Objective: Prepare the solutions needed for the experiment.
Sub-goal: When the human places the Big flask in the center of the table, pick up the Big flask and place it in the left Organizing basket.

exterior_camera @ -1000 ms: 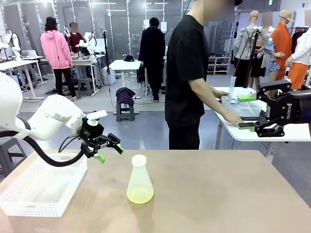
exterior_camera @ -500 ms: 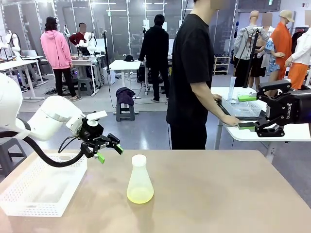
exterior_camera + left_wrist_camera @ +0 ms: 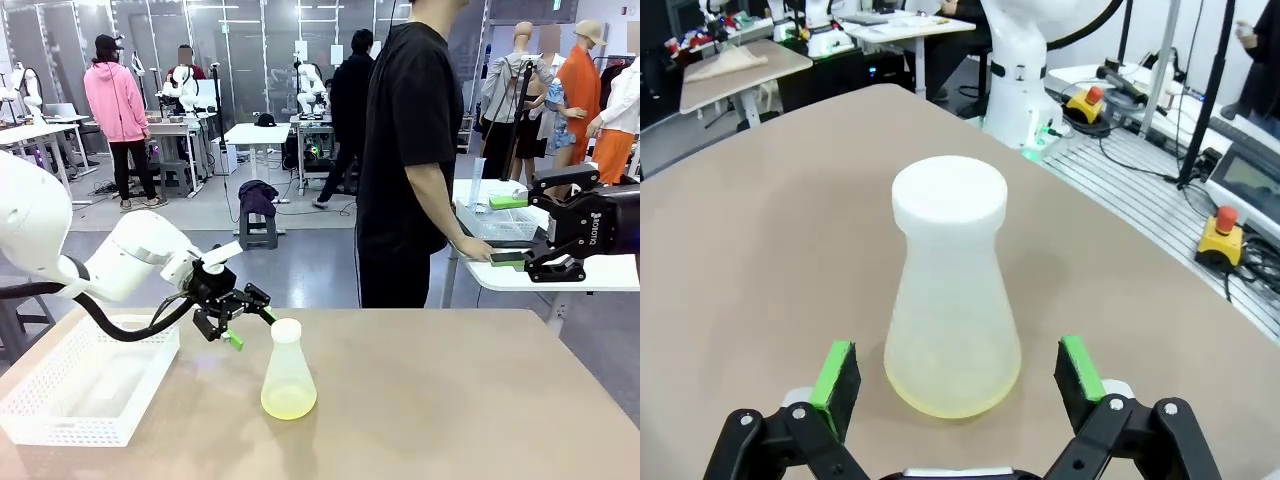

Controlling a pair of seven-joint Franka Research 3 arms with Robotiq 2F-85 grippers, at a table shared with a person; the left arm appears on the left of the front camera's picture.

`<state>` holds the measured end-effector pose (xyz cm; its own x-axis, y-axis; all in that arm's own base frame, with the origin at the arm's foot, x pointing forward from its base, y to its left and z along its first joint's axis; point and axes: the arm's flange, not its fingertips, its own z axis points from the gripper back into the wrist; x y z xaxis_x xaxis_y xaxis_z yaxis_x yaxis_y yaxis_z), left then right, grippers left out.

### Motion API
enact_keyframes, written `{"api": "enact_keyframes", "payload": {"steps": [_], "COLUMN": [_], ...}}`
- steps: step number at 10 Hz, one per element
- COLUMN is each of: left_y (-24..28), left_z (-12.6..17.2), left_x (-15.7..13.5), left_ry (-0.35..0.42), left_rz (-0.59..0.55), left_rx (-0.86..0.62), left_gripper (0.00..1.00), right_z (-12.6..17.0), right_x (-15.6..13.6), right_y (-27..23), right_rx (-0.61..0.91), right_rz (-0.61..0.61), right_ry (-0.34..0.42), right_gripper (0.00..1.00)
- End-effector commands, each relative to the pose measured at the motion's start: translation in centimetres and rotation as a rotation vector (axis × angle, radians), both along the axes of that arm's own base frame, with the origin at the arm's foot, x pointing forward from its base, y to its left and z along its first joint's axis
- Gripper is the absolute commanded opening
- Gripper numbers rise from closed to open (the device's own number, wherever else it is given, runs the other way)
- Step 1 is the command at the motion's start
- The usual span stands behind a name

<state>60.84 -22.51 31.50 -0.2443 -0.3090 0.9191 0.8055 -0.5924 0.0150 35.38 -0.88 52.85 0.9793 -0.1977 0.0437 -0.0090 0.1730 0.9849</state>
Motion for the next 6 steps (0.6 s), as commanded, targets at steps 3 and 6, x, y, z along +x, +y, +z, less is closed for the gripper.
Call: {"api": "enact_keyframes", "payload": {"steps": [3,6], "left_y": [-1.1,-2.7], "left_z": [-1.6,-2.1], "left_x": [-0.3,-0.7], "left_ry": [0.123,0.209], "left_rz": [-0.03,-0.089], "left_rx": [-0.133,-0.176], "left_gripper": [1.0,1.0], "right_z": [0.1,0.1], "right_x": [0.0,0.0], "right_y": [0.1,0.1], "right_rx": [0.013,0.013], "right_rz": [0.001,0.001], "right_ry": [-0.008,-0.008], "right_gripper": [0.81,0.81]}}
